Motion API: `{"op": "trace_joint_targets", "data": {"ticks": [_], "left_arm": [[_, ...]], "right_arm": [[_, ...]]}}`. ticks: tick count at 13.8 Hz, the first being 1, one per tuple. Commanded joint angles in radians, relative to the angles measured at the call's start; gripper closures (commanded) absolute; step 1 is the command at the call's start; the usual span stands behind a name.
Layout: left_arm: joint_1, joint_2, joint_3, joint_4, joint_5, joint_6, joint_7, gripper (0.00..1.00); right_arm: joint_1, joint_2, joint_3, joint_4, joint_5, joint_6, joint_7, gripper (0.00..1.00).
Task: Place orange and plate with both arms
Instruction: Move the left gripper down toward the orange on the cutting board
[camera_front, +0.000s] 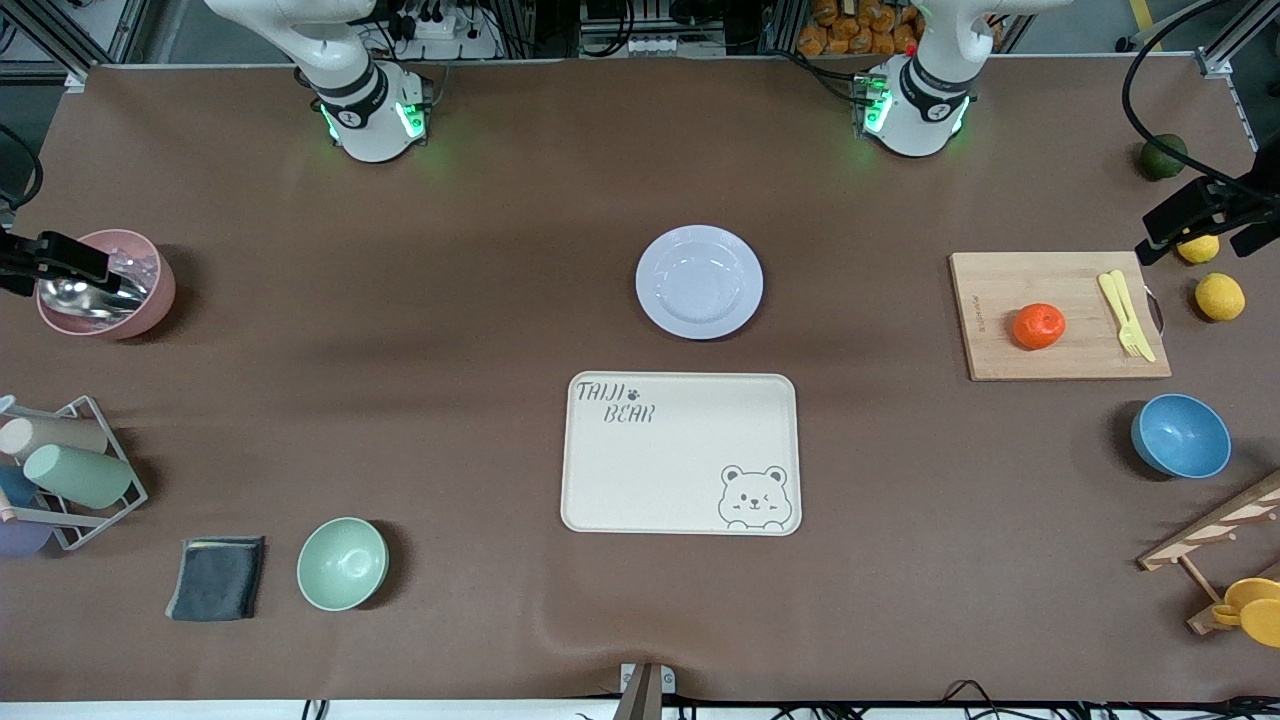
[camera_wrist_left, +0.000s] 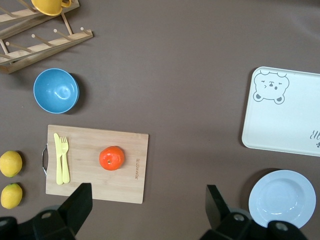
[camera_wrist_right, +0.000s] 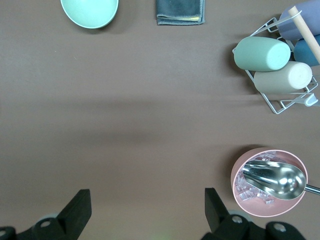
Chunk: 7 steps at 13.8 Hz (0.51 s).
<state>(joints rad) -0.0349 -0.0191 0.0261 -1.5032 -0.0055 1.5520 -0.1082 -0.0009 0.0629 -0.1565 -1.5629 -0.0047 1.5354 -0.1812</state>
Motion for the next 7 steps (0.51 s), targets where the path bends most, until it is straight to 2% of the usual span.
{"op": "trace_joint_targets", "data": {"ticks": [1,5,7], "left_arm": [[0.003,-0.024,0.000,-0.020,0.001,0.011,0.001,0.00],[0.006,-0.018,0.003,-0.017,0.013,0.007,0.001,0.00],[0.048,0.017,0.000,-0.031,0.012,-0.016,0.012,0.00]], "right_arm": [[0.009,0.005,-0.003,0.011,0.002,-0.014,0.016,0.00],[0.007,0.005,-0.003,0.009,0.002,-0.015,0.016,0.00],[0.006,0.005,-0.005,0.009,0.002,-0.015,0.016,0.00]]}}
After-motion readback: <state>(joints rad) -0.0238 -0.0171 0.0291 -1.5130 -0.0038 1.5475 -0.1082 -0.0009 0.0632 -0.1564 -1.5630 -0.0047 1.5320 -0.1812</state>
